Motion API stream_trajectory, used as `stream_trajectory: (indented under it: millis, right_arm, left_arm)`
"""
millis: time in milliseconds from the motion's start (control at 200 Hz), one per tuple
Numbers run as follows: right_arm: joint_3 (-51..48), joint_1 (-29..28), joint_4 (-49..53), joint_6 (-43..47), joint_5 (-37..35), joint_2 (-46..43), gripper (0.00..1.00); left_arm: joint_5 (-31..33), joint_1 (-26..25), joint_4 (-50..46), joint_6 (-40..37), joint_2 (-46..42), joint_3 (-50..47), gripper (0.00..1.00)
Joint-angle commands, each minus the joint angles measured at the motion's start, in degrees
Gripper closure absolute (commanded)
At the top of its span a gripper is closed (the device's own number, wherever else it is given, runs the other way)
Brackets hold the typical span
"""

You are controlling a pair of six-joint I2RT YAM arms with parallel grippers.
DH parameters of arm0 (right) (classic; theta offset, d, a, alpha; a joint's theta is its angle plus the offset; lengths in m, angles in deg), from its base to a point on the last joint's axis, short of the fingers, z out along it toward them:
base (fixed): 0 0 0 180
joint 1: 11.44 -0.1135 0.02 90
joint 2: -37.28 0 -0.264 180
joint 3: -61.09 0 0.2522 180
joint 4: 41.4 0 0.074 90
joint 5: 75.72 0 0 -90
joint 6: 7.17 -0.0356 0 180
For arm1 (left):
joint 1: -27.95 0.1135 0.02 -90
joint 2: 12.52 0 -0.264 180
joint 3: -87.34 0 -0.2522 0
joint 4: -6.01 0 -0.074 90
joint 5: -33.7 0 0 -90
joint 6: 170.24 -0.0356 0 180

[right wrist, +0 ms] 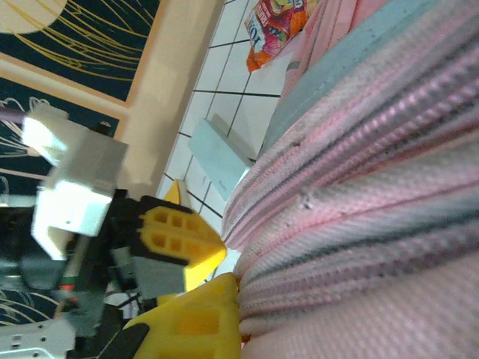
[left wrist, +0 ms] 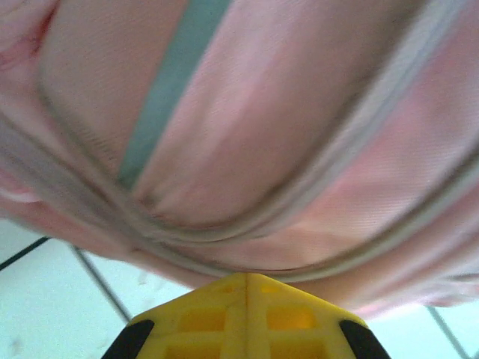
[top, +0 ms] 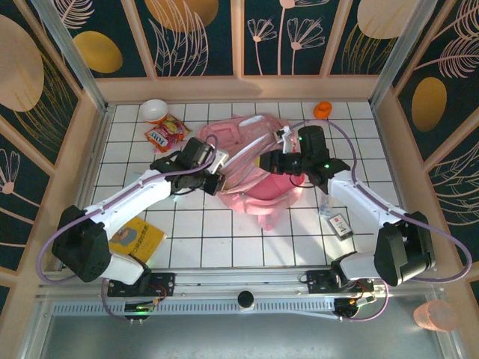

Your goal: Pack the student bag

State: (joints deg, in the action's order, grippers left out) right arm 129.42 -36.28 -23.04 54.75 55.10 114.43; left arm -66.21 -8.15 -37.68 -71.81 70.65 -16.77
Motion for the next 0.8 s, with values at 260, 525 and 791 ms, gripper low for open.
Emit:
stream_trajectory:
  millis: [260, 525, 791]
  right_arm:
    - [8.2, 3.4, -3.2, -16.5, 0.2, -1.4, 1.0]
    - [7.6, 2.5, -11.3, -23.9, 0.1, -0.6, 1.0]
    - [10.0, 2.3, -6.9, -21.4, 5.5, 0.8, 1.0]
  left_arm:
    - [1.0, 0.2, 15.3, 4.5, -11.3, -8.7, 0.61]
    - [-11.2, 0.2, 28.3, 10.0, -25.2, -22.2, 0.32]
    - [2.6, 0.2, 32.8, -9.3, -26.5, -24.1, 0.15]
